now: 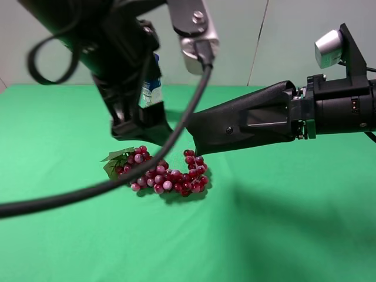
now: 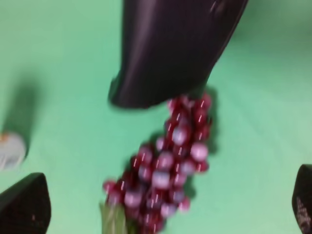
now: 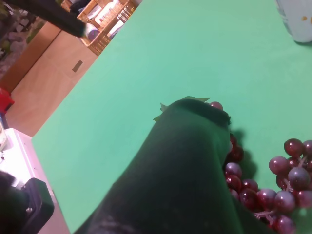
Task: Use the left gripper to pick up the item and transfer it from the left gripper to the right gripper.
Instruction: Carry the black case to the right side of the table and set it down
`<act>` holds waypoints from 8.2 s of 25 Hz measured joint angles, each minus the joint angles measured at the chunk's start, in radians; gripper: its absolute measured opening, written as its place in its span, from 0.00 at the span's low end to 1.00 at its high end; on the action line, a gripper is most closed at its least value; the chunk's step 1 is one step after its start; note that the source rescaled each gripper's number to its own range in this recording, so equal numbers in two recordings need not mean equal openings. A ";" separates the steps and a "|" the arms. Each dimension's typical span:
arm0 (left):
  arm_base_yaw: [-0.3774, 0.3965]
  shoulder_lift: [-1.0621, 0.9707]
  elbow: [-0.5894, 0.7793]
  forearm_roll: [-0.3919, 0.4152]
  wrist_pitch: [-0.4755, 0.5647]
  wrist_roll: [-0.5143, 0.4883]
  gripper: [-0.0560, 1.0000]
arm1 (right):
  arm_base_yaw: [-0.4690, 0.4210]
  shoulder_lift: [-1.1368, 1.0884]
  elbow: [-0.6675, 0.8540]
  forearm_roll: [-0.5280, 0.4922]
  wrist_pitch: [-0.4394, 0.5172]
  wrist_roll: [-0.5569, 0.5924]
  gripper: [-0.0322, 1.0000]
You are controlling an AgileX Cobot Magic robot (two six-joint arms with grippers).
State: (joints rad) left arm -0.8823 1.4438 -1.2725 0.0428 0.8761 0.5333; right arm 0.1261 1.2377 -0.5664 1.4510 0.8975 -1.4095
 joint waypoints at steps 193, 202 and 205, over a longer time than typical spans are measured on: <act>0.857 -1.450 0.789 0.059 0.187 -0.612 0.97 | -0.201 0.462 -0.353 -0.365 -0.291 0.747 0.03; 0.857 -1.450 0.789 0.059 0.187 -0.612 0.97 | -0.201 0.462 -0.353 -0.382 -0.292 0.758 0.94; 0.857 -1.450 0.789 0.059 0.187 -0.612 0.97 | -0.201 0.462 -0.353 -0.390 -0.292 0.764 0.99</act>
State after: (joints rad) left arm -0.0257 -0.0065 -0.4834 0.1015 1.0629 -0.0789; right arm -0.0745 1.6992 -0.9199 1.0613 0.6053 -0.6455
